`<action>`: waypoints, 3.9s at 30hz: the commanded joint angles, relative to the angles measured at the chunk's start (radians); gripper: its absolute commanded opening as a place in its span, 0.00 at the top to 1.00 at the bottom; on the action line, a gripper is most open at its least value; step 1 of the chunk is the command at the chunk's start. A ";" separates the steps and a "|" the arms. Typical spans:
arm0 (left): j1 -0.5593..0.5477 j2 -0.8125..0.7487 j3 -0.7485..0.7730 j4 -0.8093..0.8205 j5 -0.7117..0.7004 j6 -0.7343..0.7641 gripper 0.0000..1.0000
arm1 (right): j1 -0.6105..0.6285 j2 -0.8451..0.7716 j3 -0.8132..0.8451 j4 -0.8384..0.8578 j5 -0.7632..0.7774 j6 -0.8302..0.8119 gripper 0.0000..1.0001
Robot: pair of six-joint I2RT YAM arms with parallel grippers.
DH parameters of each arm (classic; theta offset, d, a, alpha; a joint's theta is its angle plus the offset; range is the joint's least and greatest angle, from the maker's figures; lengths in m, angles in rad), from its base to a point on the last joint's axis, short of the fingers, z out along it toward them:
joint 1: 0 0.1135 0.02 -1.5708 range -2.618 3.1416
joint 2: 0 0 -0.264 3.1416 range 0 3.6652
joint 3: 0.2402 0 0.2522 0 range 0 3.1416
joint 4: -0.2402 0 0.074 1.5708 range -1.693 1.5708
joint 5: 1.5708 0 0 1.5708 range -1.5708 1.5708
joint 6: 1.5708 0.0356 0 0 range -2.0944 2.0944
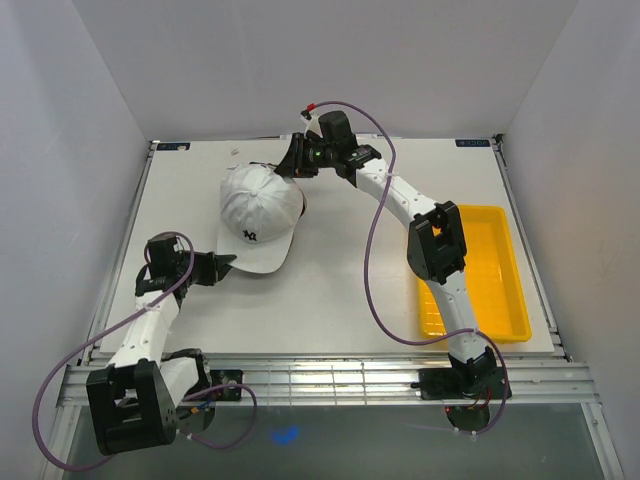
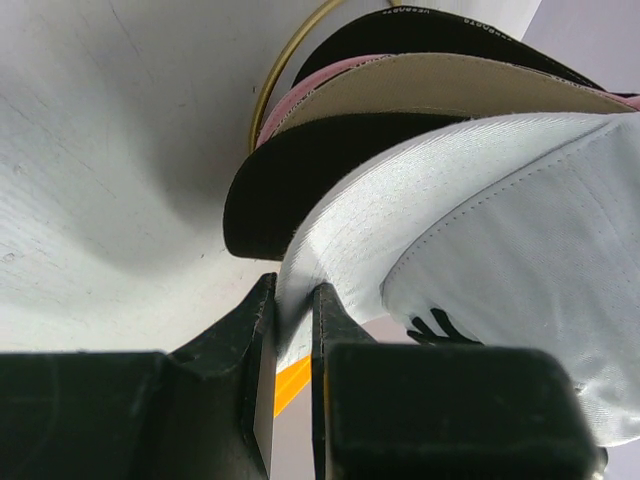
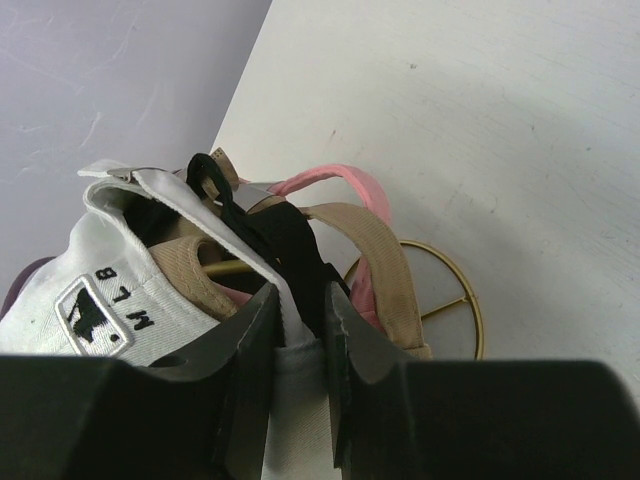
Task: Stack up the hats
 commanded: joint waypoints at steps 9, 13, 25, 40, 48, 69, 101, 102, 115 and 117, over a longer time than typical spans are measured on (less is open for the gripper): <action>-0.001 0.127 -0.027 -0.233 -0.349 0.040 1.00 | -0.009 0.088 -0.047 -0.224 0.090 -0.089 0.72; -0.023 0.147 -0.021 -0.220 -0.370 0.027 1.00 | -0.009 0.083 -0.048 -0.230 0.092 -0.093 0.72; -0.060 0.162 -0.021 -0.196 -0.392 0.011 0.84 | -0.009 0.063 -0.053 -0.233 0.085 -0.121 0.72; -0.063 0.073 -0.025 -0.216 -0.389 0.015 0.52 | -0.015 0.042 -0.039 -0.233 0.084 -0.121 0.68; -0.061 0.016 0.005 -0.255 -0.381 0.018 0.51 | -0.021 0.010 -0.028 -0.216 0.075 -0.118 0.53; -0.063 -0.064 0.160 -0.397 -0.444 0.040 0.50 | -0.073 -0.144 -0.025 -0.140 0.015 -0.052 0.21; -0.079 -0.044 0.639 -0.349 -0.058 0.504 0.39 | -0.237 -0.932 -0.632 -0.146 0.098 -0.115 0.14; -0.099 -0.039 0.663 -0.355 -0.053 0.511 0.38 | -0.242 -0.982 -0.715 -0.147 0.120 -0.118 0.13; -0.300 -0.086 0.785 -0.384 0.022 0.595 0.34 | -0.242 -1.487 -0.993 -0.371 0.337 -0.176 0.04; -0.305 -0.096 0.777 -0.390 0.019 0.597 0.34 | -0.242 -1.504 -1.016 -0.380 0.342 -0.178 0.03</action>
